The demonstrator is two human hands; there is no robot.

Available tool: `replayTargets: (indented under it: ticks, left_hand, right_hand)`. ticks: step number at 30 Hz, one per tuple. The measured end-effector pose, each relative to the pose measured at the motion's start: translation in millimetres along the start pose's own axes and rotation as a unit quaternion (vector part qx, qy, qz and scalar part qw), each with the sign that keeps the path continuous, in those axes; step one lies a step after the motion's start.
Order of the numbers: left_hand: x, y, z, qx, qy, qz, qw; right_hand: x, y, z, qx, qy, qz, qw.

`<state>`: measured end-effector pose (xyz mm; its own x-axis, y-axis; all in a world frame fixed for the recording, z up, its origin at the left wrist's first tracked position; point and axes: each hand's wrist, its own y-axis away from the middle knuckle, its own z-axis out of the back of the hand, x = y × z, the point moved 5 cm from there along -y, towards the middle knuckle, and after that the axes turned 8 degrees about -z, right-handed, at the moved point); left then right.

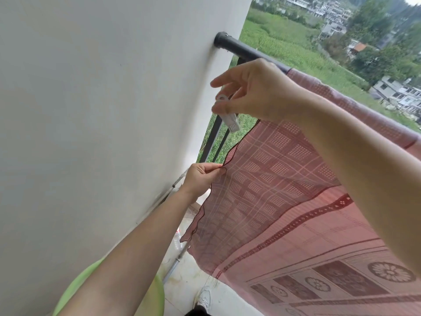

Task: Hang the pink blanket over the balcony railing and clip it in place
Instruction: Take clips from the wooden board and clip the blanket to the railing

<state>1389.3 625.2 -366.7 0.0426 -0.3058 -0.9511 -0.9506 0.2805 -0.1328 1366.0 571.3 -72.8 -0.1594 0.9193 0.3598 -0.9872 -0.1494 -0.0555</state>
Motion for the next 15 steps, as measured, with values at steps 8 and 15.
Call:
replayTargets:
  ticks: [8, 15]
  left_hand:
    - [-5, 0, 4, 0.008, -0.035, 0.021, 0.999]
    - [-9, 2, 2, 0.014, -0.049, 0.015, 0.999]
  right_hand:
    - [-14, -31, -57, 0.15, 0.086, -0.022, 0.985]
    - [-28, -36, -68, 0.155, 0.105, -0.034, 0.982]
